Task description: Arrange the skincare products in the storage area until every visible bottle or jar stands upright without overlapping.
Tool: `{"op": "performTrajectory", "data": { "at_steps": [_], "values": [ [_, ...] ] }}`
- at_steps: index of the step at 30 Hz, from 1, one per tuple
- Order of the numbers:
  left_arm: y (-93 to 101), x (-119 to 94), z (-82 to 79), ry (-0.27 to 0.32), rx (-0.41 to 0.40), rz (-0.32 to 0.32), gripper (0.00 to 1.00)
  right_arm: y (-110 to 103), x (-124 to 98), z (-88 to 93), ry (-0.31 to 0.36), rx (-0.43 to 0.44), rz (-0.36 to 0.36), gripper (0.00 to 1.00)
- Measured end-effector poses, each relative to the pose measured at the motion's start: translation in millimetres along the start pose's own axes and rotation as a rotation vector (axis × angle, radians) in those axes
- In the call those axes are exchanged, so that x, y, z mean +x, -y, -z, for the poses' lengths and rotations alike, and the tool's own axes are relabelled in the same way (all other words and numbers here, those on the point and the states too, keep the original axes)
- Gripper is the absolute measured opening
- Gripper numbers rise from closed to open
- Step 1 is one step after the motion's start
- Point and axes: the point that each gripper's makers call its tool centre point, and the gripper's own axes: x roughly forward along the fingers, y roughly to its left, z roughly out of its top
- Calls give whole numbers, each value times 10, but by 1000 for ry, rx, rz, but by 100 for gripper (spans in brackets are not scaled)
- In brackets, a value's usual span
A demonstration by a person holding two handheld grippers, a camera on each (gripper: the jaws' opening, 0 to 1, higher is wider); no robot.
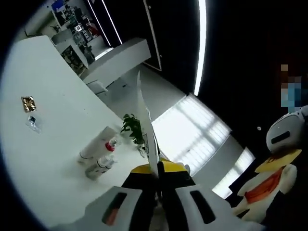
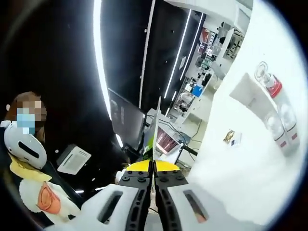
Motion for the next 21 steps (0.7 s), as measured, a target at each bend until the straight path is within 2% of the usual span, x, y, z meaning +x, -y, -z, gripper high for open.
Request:
{"op": "performTrajectory", "data": {
  "at_steps": [3, 4, 6, 11, 13, 15, 17, 18, 21],
  "values": [
    [-107, 22, 47, -14, -25, -31, 0, 89, -25, 29, -17, -104, 49, 3],
    [-151, 37, 76, -25, -39, -42, 0, 140, -44, 43, -34, -191, 79, 5],
    [-215, 54, 108, -34, -53, -61, 0, 195, -77, 89, -77, -295, 115, 8],
    [-417, 76, 108, -21, -92, -108, 0, 273, -140, 80, -92, -311, 151, 17],
    [-552, 85, 128, -32, -108, -148, 0, 349, -179, 68, -105, -326, 182, 24],
    [-754, 84, 190, -65, -103, -219, 0, 397, -211, 78, -129, -341, 200, 31],
    [-870, 90, 228, -82, -109, -261, 0, 448, -245, 86, -157, -369, 214, 37],
    [-998, 105, 270, -96, -107, -295, 0, 500, -275, 76, -173, -400, 233, 40],
    [-1159, 143, 322, -107, -129, -330, 0, 553, -316, 55, -171, -400, 252, 53]
  ]
}}
